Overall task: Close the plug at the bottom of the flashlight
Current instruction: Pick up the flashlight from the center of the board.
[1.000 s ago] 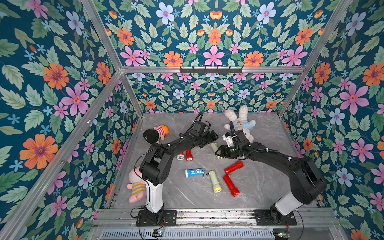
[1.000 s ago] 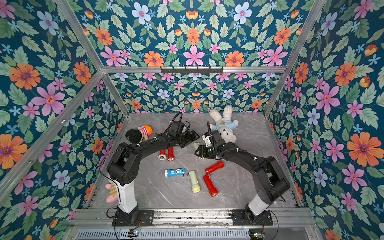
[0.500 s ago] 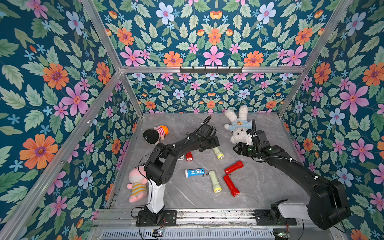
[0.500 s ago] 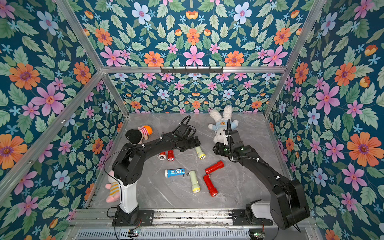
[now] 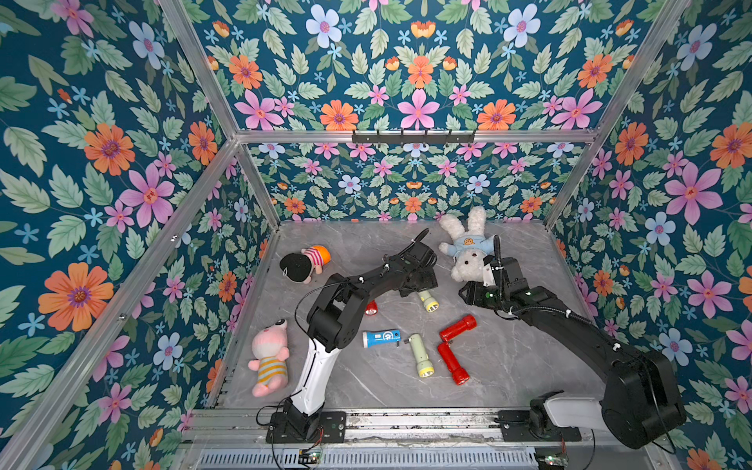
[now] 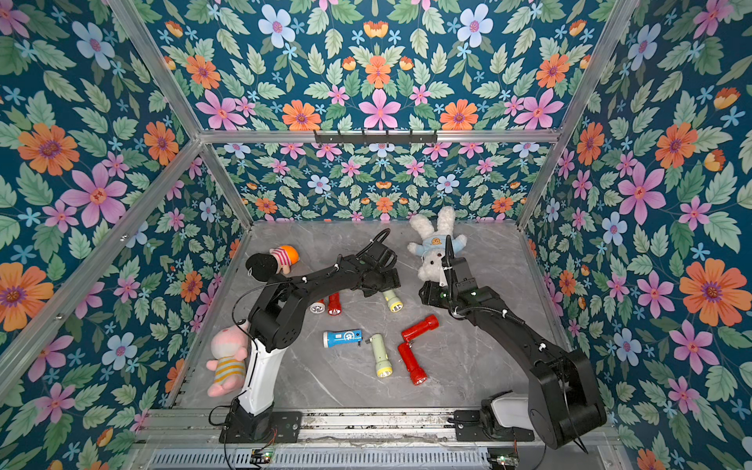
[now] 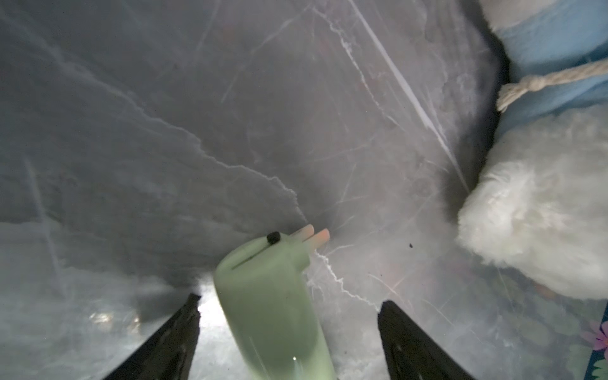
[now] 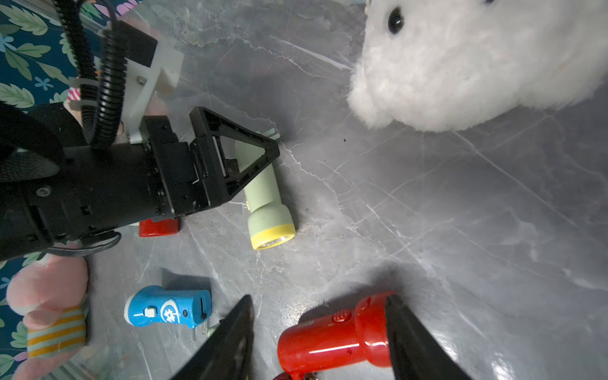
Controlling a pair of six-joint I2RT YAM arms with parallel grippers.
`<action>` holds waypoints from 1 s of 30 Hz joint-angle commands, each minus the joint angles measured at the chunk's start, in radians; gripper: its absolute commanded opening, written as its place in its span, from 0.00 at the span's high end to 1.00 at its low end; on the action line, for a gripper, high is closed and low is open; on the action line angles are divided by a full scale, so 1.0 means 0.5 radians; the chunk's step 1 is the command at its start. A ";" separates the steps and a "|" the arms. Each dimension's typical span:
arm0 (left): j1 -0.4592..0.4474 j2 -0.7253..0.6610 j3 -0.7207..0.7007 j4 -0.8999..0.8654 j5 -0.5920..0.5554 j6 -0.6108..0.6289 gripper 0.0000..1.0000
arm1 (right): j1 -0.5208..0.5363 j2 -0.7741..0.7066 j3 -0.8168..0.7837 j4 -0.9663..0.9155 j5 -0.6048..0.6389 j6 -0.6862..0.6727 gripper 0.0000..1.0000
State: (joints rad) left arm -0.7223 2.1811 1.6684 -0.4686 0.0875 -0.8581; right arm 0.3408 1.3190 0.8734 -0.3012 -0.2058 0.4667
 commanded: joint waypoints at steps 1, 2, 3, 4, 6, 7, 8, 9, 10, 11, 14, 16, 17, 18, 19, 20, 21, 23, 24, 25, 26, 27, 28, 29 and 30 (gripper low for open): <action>-0.009 0.013 0.032 -0.148 -0.070 0.007 0.15 | -0.001 -0.005 0.005 0.009 0.043 -0.013 0.35; -0.010 0.015 0.033 -0.167 -0.080 0.012 0.15 | -0.005 -0.003 0.009 0.009 0.046 -0.012 0.35; -0.011 0.026 0.042 -0.185 -0.087 0.015 0.15 | -0.005 0.000 0.010 0.005 0.047 -0.012 0.35; -0.015 0.039 0.055 -0.215 -0.101 0.018 0.16 | -0.006 0.004 0.010 0.004 0.049 -0.012 0.35; -0.014 0.083 0.090 -0.264 -0.117 0.028 0.17 | -0.006 0.007 0.011 0.003 0.061 -0.013 0.35; -0.016 0.104 0.106 -0.284 -0.120 0.032 0.18 | -0.006 0.007 0.011 0.000 0.065 -0.015 0.35; -0.017 0.125 0.121 -0.299 -0.122 0.034 0.19 | -0.007 0.009 0.009 0.001 0.065 -0.016 0.35; -0.017 0.135 0.132 -0.308 -0.133 0.031 0.19 | -0.007 0.009 0.008 0.001 0.065 -0.015 0.35; -0.020 0.146 0.141 -0.311 -0.138 0.034 0.20 | -0.007 0.007 0.007 0.001 0.065 -0.015 0.35; -0.020 0.156 0.148 -0.309 -0.138 0.031 0.20 | -0.007 0.004 0.005 0.004 0.065 -0.013 0.35; -0.020 0.184 0.168 -0.305 -0.128 0.032 0.32 | -0.007 0.004 -0.005 0.016 0.059 -0.010 0.34; -0.022 0.195 0.179 -0.305 -0.120 0.028 0.42 | -0.008 0.010 -0.005 0.019 0.050 -0.010 0.34; -0.020 0.197 0.176 -0.305 -0.117 0.029 0.48 | -0.009 0.016 -0.005 0.022 0.047 -0.007 0.34; -0.020 0.192 0.173 -0.305 -0.115 0.029 0.53 | -0.010 0.021 -0.007 0.022 0.044 -0.007 0.34; -0.022 0.188 0.168 -0.305 -0.117 0.029 0.57 | -0.007 0.027 -0.006 0.027 0.043 -0.007 0.34; -0.022 0.178 0.159 -0.305 -0.119 0.031 0.62 | -0.009 0.033 -0.009 0.026 0.040 -0.005 0.34; -0.020 0.164 0.145 -0.300 -0.125 0.036 0.68 | -0.007 0.040 -0.007 0.027 0.037 -0.004 0.34; -0.019 0.124 0.103 -0.263 -0.139 0.058 0.82 | -0.007 0.056 -0.003 0.027 0.037 -0.003 0.34; -0.021 0.098 0.077 -0.231 -0.138 0.068 0.86 | -0.007 0.064 -0.001 0.024 0.036 -0.003 0.34; -0.020 0.061 0.036 -0.182 -0.138 0.084 0.92 | -0.007 0.071 0.006 0.019 0.038 -0.003 0.34; -0.020 0.018 -0.008 -0.114 -0.133 0.110 0.96 | -0.008 0.078 0.010 0.014 0.037 -0.004 0.34; -0.021 -0.025 -0.056 -0.047 -0.127 0.138 0.98 | -0.008 0.082 0.012 0.013 0.041 -0.007 0.34; -0.018 -0.079 -0.110 0.027 -0.126 0.174 0.99 | -0.007 0.090 0.021 0.009 0.043 -0.009 0.34; -0.017 -0.138 -0.160 0.103 -0.137 0.213 1.00 | -0.009 0.094 0.028 0.001 0.045 -0.013 0.34; -0.016 -0.189 -0.203 0.165 -0.157 0.251 1.00 | -0.007 0.100 0.037 -0.010 0.042 -0.019 0.35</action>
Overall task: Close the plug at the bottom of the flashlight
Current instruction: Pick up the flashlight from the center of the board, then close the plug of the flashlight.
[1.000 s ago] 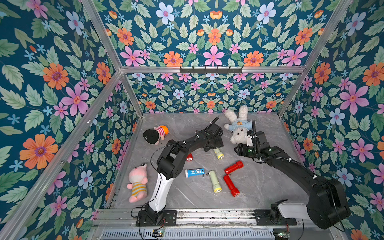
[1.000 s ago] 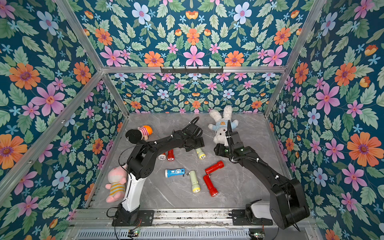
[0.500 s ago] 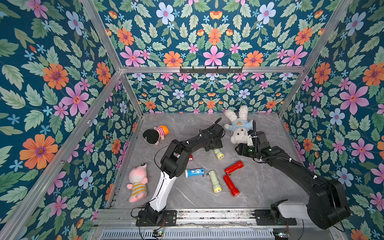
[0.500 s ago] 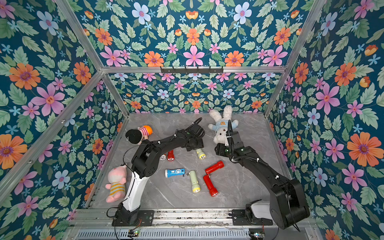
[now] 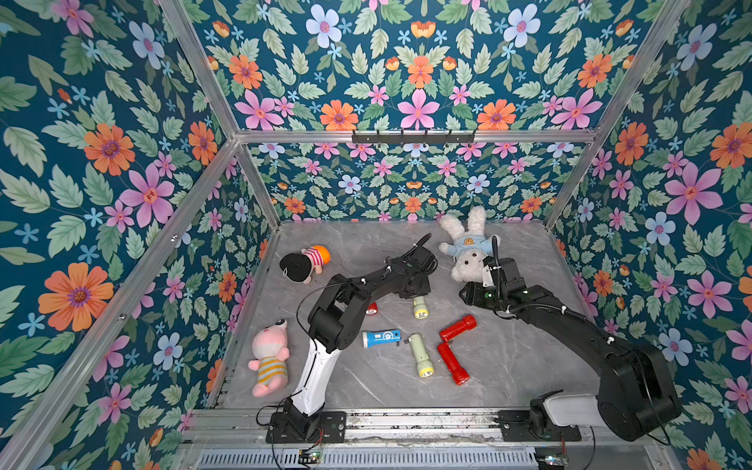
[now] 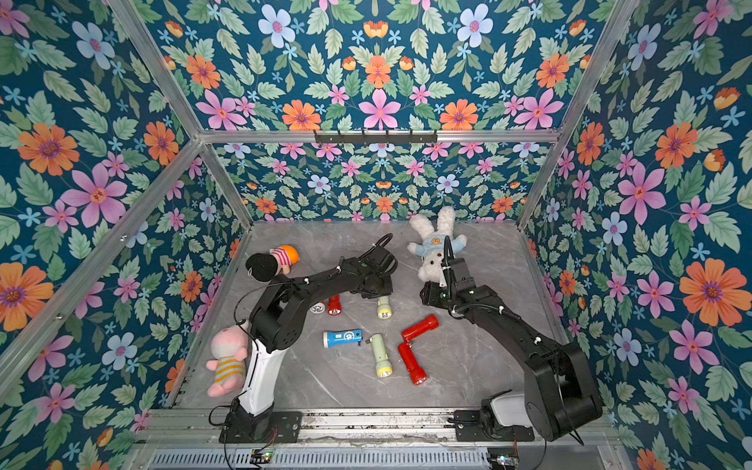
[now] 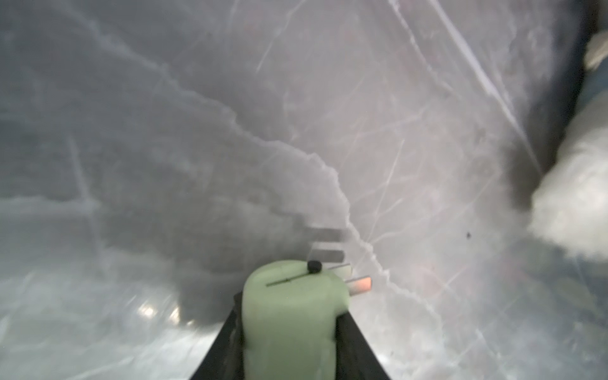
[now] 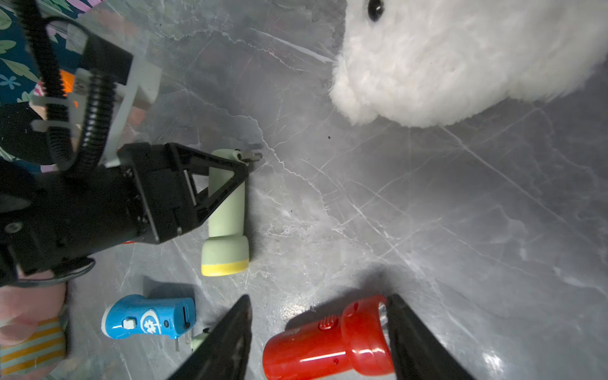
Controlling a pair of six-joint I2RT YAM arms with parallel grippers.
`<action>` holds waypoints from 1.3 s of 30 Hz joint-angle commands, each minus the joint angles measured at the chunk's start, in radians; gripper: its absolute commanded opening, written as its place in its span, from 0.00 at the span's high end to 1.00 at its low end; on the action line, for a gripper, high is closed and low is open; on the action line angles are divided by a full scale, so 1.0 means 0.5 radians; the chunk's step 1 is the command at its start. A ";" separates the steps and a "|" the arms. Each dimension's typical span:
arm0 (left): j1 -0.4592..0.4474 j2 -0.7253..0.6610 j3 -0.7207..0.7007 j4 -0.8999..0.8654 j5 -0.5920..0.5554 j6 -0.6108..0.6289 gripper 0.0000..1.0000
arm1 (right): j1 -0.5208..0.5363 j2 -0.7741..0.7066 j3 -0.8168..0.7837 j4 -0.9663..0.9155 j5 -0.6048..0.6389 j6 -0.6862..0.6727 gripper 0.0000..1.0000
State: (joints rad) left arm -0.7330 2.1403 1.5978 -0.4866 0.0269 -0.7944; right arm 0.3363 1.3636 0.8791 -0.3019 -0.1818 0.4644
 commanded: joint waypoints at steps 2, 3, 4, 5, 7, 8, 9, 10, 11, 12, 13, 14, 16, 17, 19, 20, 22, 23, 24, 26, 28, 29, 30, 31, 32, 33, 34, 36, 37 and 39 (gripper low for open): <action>0.003 -0.237 -0.155 0.323 -0.100 0.219 1.00 | 0.001 0.025 0.063 -0.047 -0.008 -0.028 0.36; 0.004 -0.290 -0.194 0.360 -0.143 0.247 1.00 | 0.001 0.027 0.080 -0.063 -0.008 -0.034 0.36; 0.003 -0.351 -0.235 0.416 -0.189 0.292 1.00 | 0.002 0.027 0.096 -0.068 -0.011 -0.036 0.36; 0.006 -0.408 -0.280 0.466 -0.228 0.347 1.00 | 0.000 0.024 0.107 -0.069 -0.008 -0.035 0.37; 0.009 -0.500 -0.332 0.508 -0.336 0.407 1.00 | 0.001 0.022 0.133 -0.082 -0.005 -0.034 0.37; 0.020 -0.548 -0.362 0.528 -0.399 0.432 1.00 | 0.000 0.024 0.156 -0.094 0.000 -0.035 0.37; 0.037 -0.589 -0.389 0.548 -0.442 0.444 1.00 | 0.001 0.027 0.171 -0.105 0.003 -0.039 0.37; 0.063 -0.645 -0.434 0.579 -0.486 0.442 1.00 | 0.001 0.031 0.188 -0.112 -0.002 -0.039 0.37; 0.099 -0.704 -0.496 0.638 -0.472 0.448 1.00 | 0.001 0.035 0.204 -0.119 -0.012 -0.039 0.38; 0.140 -0.749 -0.551 0.695 -0.453 0.441 1.00 | 0.002 0.044 0.217 -0.125 -0.017 -0.039 0.38; 0.190 -0.801 -0.613 0.755 -0.420 0.424 1.00 | 0.001 0.048 0.231 -0.137 -0.020 -0.035 0.38; 0.246 -0.837 -0.664 0.822 -0.341 0.414 1.00 | 0.001 0.056 0.241 -0.142 -0.023 -0.032 0.38; 0.351 -0.865 -0.736 0.889 -0.201 0.350 1.00 | 0.004 0.067 0.249 -0.143 -0.029 -0.025 0.39; 0.390 -0.873 -0.768 0.915 -0.149 0.325 1.00 | 0.006 0.073 0.246 -0.140 -0.029 -0.022 0.39; 0.449 -0.883 -0.827 0.964 -0.063 0.302 1.00 | 0.018 0.083 0.238 -0.139 -0.013 -0.020 0.39; 0.471 -0.887 -0.855 0.980 -0.028 0.290 1.00 | 0.025 0.086 0.233 -0.134 -0.003 -0.015 0.40; 0.484 -0.896 -0.903 1.020 0.023 0.304 1.00 | 0.038 0.089 0.214 -0.111 0.006 -0.015 0.40; 0.484 -0.894 -0.901 1.005 0.034 0.323 1.00 | 0.053 0.095 0.205 -0.098 0.020 -0.015 0.40; 0.484 -0.889 -0.894 0.985 0.037 0.338 1.00 | 0.061 0.103 0.199 -0.089 0.027 -0.011 0.40; 0.484 -0.885 -0.892 0.952 0.050 0.365 1.00 | 0.078 0.132 0.199 -0.074 0.027 -0.006 0.40; 0.484 -0.883 -0.884 0.922 0.085 0.387 1.00 | 0.097 0.161 0.215 -0.070 0.026 -0.009 0.40; 0.484 -0.881 -0.870 0.884 0.082 0.398 1.00 | 0.109 0.174 0.224 -0.061 0.025 -0.014 0.40; 0.483 -0.884 -0.863 0.859 0.087 0.401 0.99 | 0.120 0.188 0.237 -0.059 0.028 -0.019 0.40; 0.483 -0.890 -0.868 0.858 0.093 0.413 0.97 | 0.128 0.201 0.252 -0.054 0.029 -0.022 0.41; 0.484 -0.893 -0.873 0.851 0.098 0.417 0.95 | 0.132 0.210 0.265 -0.047 0.025 -0.027 0.41; 0.483 -0.897 -0.873 0.854 0.108 0.428 0.96 | 0.134 0.221 0.279 -0.042 0.018 -0.026 0.40; 0.483 -0.894 -0.870 0.843 0.106 0.434 1.00 | 0.134 0.234 0.301 -0.037 0.007 -0.027 0.40; 0.490 -0.863 -0.836 0.834 0.216 0.489 1.00 | 0.134 0.259 0.346 -0.044 -0.012 -0.036 0.41; 0.482 -0.841 -0.790 0.751 0.138 0.464 1.00 | 0.133 0.267 0.368 -0.043 -0.018 -0.044 0.41; 0.458 -0.853 -0.810 0.782 0.084 0.495 1.00 | 0.134 0.279 0.408 -0.046 -0.020 -0.054 0.41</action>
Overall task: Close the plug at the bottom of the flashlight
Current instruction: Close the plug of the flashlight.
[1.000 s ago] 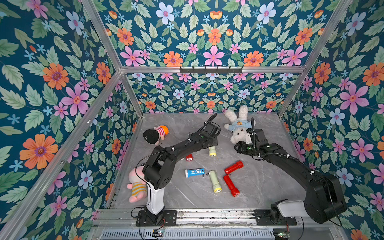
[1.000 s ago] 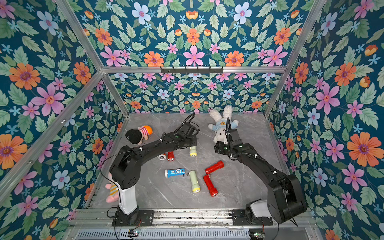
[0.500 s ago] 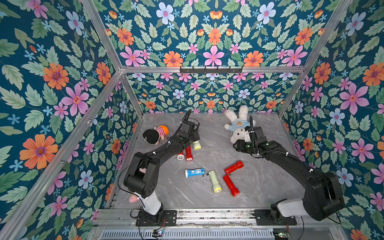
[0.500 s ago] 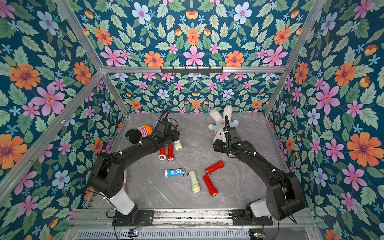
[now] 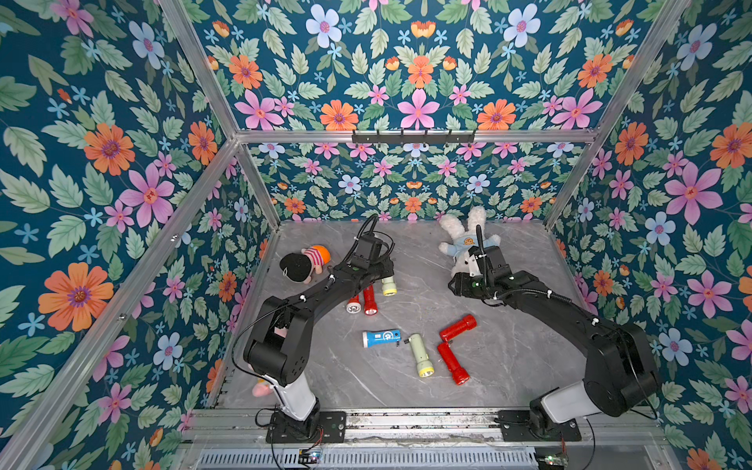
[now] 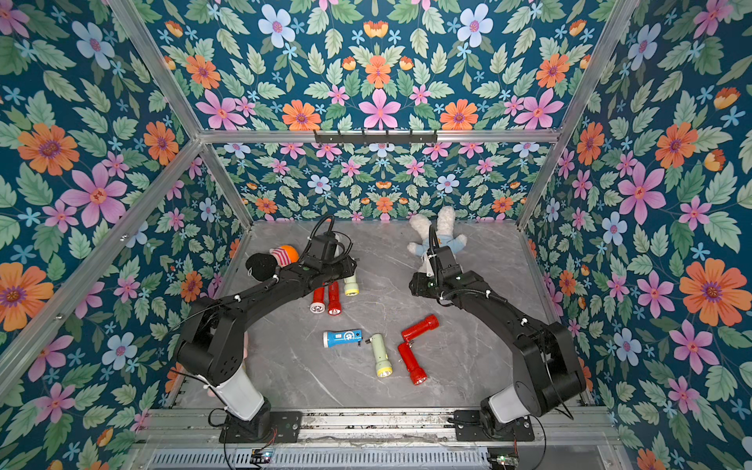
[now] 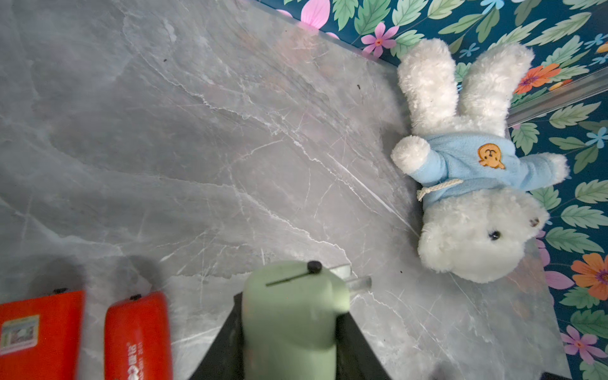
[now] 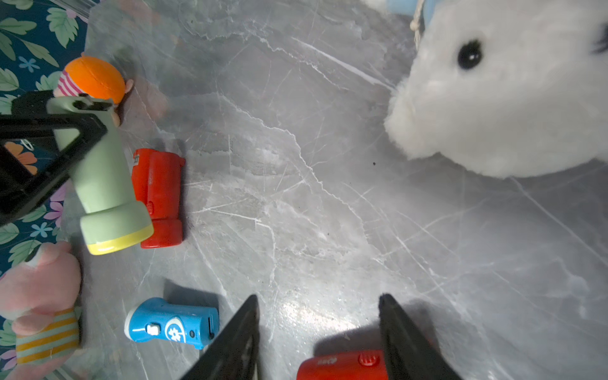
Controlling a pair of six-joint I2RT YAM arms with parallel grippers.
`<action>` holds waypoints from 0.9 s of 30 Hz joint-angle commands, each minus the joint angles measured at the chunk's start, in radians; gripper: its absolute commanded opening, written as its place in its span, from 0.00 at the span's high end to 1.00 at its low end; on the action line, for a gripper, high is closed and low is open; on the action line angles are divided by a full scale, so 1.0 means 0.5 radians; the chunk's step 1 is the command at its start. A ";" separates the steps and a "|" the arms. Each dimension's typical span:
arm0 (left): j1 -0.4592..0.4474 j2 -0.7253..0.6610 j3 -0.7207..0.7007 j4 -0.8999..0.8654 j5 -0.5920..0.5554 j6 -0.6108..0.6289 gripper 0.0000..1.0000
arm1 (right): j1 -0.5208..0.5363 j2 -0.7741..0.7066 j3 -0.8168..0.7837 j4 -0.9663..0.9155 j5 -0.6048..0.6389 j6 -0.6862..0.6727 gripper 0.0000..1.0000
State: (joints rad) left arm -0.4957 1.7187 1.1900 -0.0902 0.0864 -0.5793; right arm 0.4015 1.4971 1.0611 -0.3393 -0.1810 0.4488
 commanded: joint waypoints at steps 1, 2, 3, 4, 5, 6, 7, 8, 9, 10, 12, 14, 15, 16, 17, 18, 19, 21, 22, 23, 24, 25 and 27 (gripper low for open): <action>-0.035 -0.044 -0.028 0.034 -0.089 0.085 1.00 | 0.004 0.016 0.065 0.026 -0.021 -0.026 0.41; -0.052 -0.094 -0.090 0.138 -0.084 0.151 1.00 | 0.004 0.021 0.088 0.025 -0.029 -0.032 0.41; -0.068 -0.145 -0.154 0.243 -0.075 0.210 1.00 | 0.004 0.024 0.108 0.028 -0.031 -0.035 0.41; -0.082 -0.207 -0.237 0.392 -0.038 0.281 1.00 | 0.004 0.030 0.129 0.028 -0.035 -0.046 0.41; -0.093 -0.255 -0.313 0.545 0.089 0.418 1.00 | 0.004 0.036 0.154 0.032 -0.043 -0.055 0.41; -0.104 -0.285 -0.348 0.614 0.188 0.534 1.00 | 0.002 0.041 0.181 0.037 -0.054 -0.067 0.41; -0.118 -0.297 -0.358 0.643 0.263 0.639 1.00 | 0.004 0.047 0.209 0.043 -0.063 -0.078 0.41; -0.125 -0.292 -0.336 0.605 0.320 0.738 1.00 | 0.004 0.053 0.237 0.061 -0.086 -0.095 0.41; -0.125 -0.282 -0.317 0.571 0.327 0.770 1.00 | 0.002 0.055 0.259 0.086 -0.122 -0.114 0.41; -0.125 -0.264 -0.306 0.555 0.360 0.806 1.00 | 0.001 0.054 0.275 0.134 -0.183 -0.134 0.42; -0.125 -0.261 -0.342 0.651 0.516 0.853 1.00 | -0.015 0.047 0.286 0.261 -0.372 -0.158 0.44; -0.125 -0.320 -0.478 0.934 0.771 0.890 1.00 | -0.046 0.037 0.289 0.395 -0.605 -0.141 0.46; -0.125 -0.354 -0.541 1.053 0.858 0.904 1.00 | -0.061 0.033 0.288 0.446 -0.704 -0.127 0.46; -0.125 -0.401 -0.612 1.179 0.909 0.923 1.00 | -0.077 0.024 0.286 0.494 -0.793 -0.104 0.46; -0.125 -0.452 -0.676 1.311 0.953 0.924 1.00 | -0.082 0.014 0.279 0.549 -0.868 -0.093 0.46; -0.123 -0.481 -0.709 1.372 1.023 0.943 1.00 | -0.082 0.002 0.267 0.593 -0.930 -0.092 0.46; -0.124 -0.517 -0.734 1.410 1.105 0.973 1.00 | -0.084 -0.015 0.248 0.651 -0.986 -0.091 0.45; -0.122 -0.555 -0.733 1.433 1.328 0.999 1.00 | -0.084 -0.039 0.209 0.790 -1.142 -0.075 0.44; -0.122 -0.571 -0.720 1.418 1.453 1.016 1.00 | -0.084 -0.045 0.195 0.848 -1.227 -0.075 0.44; -0.122 -0.591 -0.718 1.405 1.555 1.038 1.00 | -0.078 -0.049 0.186 0.889 -1.315 -0.093 0.45; -0.122 -0.613 -0.728 1.412 1.624 1.053 1.00 | -0.069 -0.051 0.178 0.909 -1.385 -0.110 0.45; -0.122 -0.637 -0.746 1.442 1.673 1.052 1.00 | -0.054 -0.057 0.171 0.909 -1.436 -0.152 0.46; -0.119 -0.685 -0.771 1.469 1.733 1.051 1.00 | -0.010 -0.064 0.158 0.881 -1.481 -0.230 0.46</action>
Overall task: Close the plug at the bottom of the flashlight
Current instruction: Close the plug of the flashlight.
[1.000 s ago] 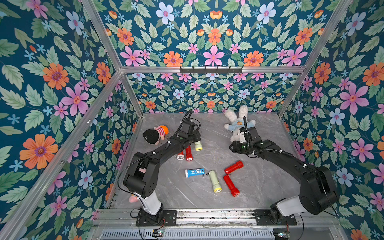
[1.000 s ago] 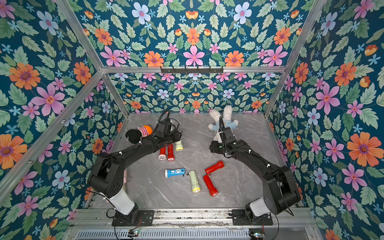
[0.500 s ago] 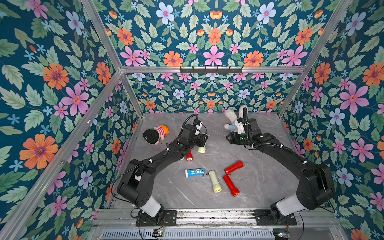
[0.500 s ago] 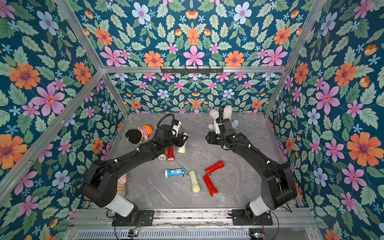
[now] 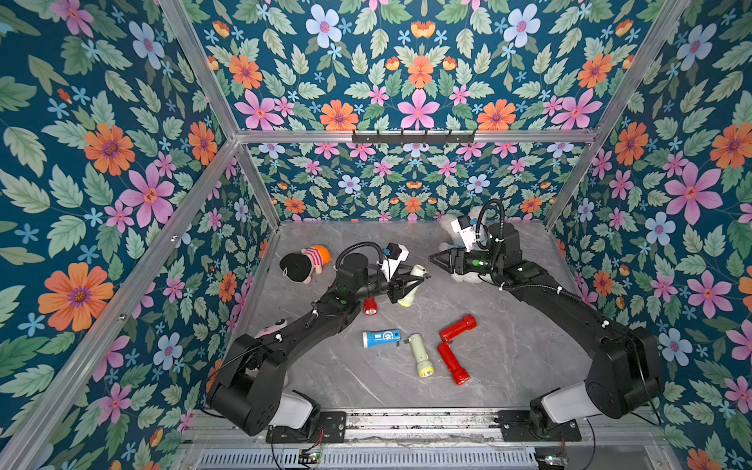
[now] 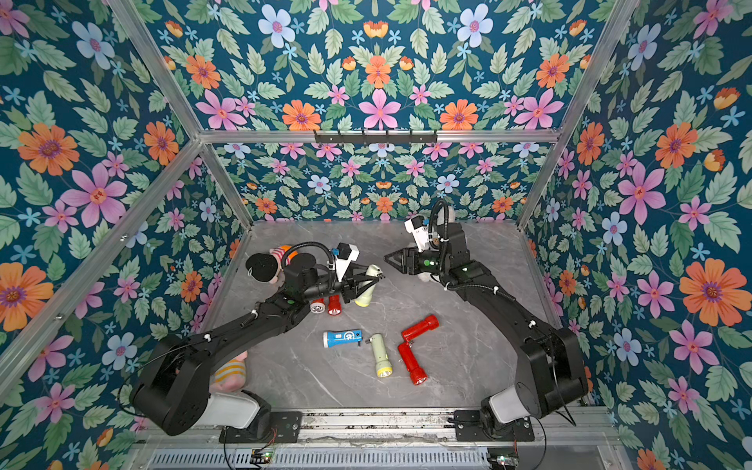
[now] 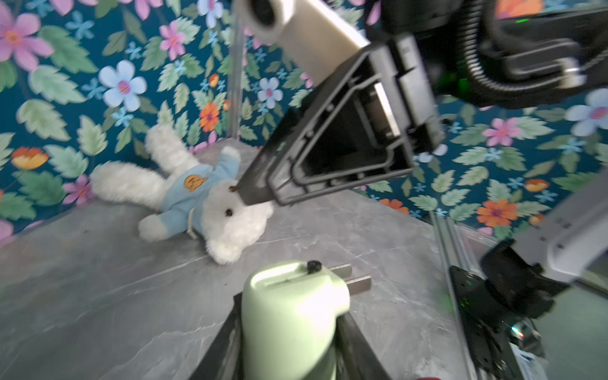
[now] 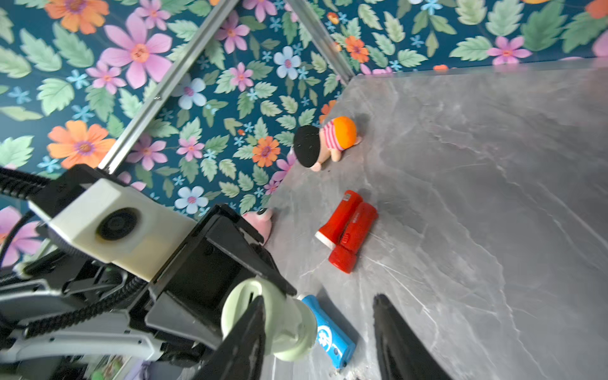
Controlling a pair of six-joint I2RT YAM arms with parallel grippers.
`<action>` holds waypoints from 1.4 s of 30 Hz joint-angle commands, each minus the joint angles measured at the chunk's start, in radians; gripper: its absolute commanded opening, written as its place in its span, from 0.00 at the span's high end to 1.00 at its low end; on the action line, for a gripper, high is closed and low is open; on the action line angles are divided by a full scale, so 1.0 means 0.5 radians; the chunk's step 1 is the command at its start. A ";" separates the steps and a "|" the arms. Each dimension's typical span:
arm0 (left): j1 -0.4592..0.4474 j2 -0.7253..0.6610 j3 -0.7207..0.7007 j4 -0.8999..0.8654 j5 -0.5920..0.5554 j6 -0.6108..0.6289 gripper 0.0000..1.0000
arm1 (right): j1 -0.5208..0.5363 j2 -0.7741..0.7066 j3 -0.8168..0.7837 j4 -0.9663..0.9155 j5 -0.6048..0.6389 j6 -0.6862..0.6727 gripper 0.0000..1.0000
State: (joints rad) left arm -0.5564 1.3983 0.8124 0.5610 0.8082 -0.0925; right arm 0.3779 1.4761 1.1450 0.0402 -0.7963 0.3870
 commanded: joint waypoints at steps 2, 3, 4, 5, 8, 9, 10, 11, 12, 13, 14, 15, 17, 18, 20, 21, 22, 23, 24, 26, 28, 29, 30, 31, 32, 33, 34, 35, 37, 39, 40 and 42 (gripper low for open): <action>0.003 -0.092 -0.019 0.119 0.255 0.095 1.00 | 0.060 -0.023 -0.043 0.198 -0.279 -0.068 0.46; 0.003 -0.116 -0.020 0.081 0.240 0.125 1.00 | 0.060 -0.022 -0.066 0.279 -0.293 0.002 0.46; 0.003 -0.142 -0.022 0.032 0.213 0.153 1.00 | 0.060 -0.017 -0.075 0.331 -0.312 0.067 0.46; 0.004 -0.168 -0.033 0.006 0.224 0.182 1.00 | 0.060 -0.016 -0.069 0.334 -0.338 0.096 0.46; 0.010 -0.213 -0.051 -0.002 0.336 0.197 1.00 | 0.065 -0.044 -0.080 0.356 -0.435 0.109 0.46; 0.011 -0.219 -0.046 -0.008 0.389 0.200 1.00 | 0.065 -0.057 -0.096 0.401 -0.463 0.121 0.46; 0.011 -0.227 -0.034 -0.022 0.438 0.206 1.00 | 0.066 -0.072 -0.118 0.473 -0.502 0.147 0.46; 0.012 -0.234 -0.028 -0.034 0.481 0.209 1.00 | 0.061 -0.088 -0.144 0.564 -0.558 0.184 0.47; 0.014 -0.240 -0.026 -0.047 0.525 0.222 1.00 | 0.053 -0.096 -0.167 0.658 -0.607 0.224 0.47; 0.015 -0.249 -0.026 -0.059 0.551 0.231 1.00 | 0.042 -0.106 -0.196 0.780 -0.675 0.291 0.46; 0.014 -0.259 -0.026 -0.065 0.558 0.236 1.00 | 0.036 -0.105 -0.214 0.916 -0.764 0.363 0.46; 0.018 -0.264 -0.029 -0.067 0.578 0.240 1.00 | 0.033 -0.102 -0.222 0.996 -0.824 0.416 0.46; 0.020 -0.273 -0.029 -0.072 0.611 0.243 1.00 | 0.036 -0.096 -0.222 1.034 -0.919 0.442 0.43; 0.023 -0.274 -0.027 -0.075 0.632 0.243 1.00 | 0.036 -0.097 -0.226 1.022 -0.936 0.441 0.42; 0.033 -0.278 -0.020 -0.082 0.648 0.236 1.00 | 0.036 -0.118 -0.248 1.001 -0.967 0.423 0.40; 0.036 -0.280 -0.020 -0.079 0.660 0.234 1.00 | 0.036 -0.136 -0.263 0.996 -0.972 0.417 0.39; 0.042 -0.281 -0.018 -0.073 0.679 0.233 1.00 | 0.040 -0.158 -0.281 0.989 -0.975 0.399 0.38; 0.045 -0.281 -0.017 -0.067 0.678 0.227 1.00 | 0.049 -0.188 -0.291 0.945 -0.974 0.361 0.36; 0.050 -0.281 -0.013 -0.064 0.691 0.222 1.00 | 0.063 -0.209 -0.290 0.860 -0.970 0.299 0.35; 0.057 -0.272 0.003 -0.056 0.724 0.213 1.00 | 0.106 -0.264 -0.258 0.570 -0.917 0.083 0.34; 0.060 -0.260 0.019 -0.054 0.741 0.201 1.00 | 0.147 -0.298 -0.235 0.366 -0.857 -0.095 0.33; 0.064 -0.252 0.027 -0.054 0.755 0.190 1.00 | 0.160 -0.304 -0.231 0.343 -0.850 -0.117 0.33; 0.067 -0.245 0.036 -0.052 0.775 0.185 1.00 | 0.164 -0.299 -0.231 0.344 -0.849 -0.117 0.33; 0.067 -0.237 0.045 -0.044 0.796 0.168 1.00 | 0.162 -0.292 -0.226 0.338 -0.846 -0.116 0.33; 0.067 -0.232 0.053 -0.032 0.808 0.153 1.00 | 0.164 -0.284 -0.216 0.314 -0.832 -0.127 0.33; 0.067 -0.229 0.053 -0.021 0.818 0.140 1.00 | 0.163 -0.279 -0.209 0.300 -0.828 -0.139 0.33; 0.067 -0.232 0.054 -0.016 0.825 0.131 1.00 | 0.162 -0.273 -0.207 0.313 -0.828 -0.136 0.33; 0.066 -0.239 0.052 -0.014 0.820 0.127 1.00 | 0.164 -0.270 -0.207 0.328 -0.820 -0.126 0.33; 0.067 -0.257 0.042 -0.014 0.800 0.127 1.00 | 0.162 -0.270 -0.202 0.332 -0.816 -0.126 0.34; 0.067 -0.274 0.029 -0.007 0.796 0.127 1.00 | 0.162 -0.266 -0.201 0.352 -0.806 -0.120 0.35; 0.067 -0.280 0.026 -0.002 0.804 0.124 1.00 | 0.162 -0.265 -0.197 0.362 -0.806 -0.110 0.36; 0.067 -0.287 0.023 -0.002 0.806 0.118 1.00 | 0.164 -0.250 -0.195 0.384 -0.814 -0.099 0.40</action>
State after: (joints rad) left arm -0.5236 1.2621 0.8246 0.5159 1.1919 -0.0284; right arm 0.4568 1.3457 1.0409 0.2070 -1.2003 0.3527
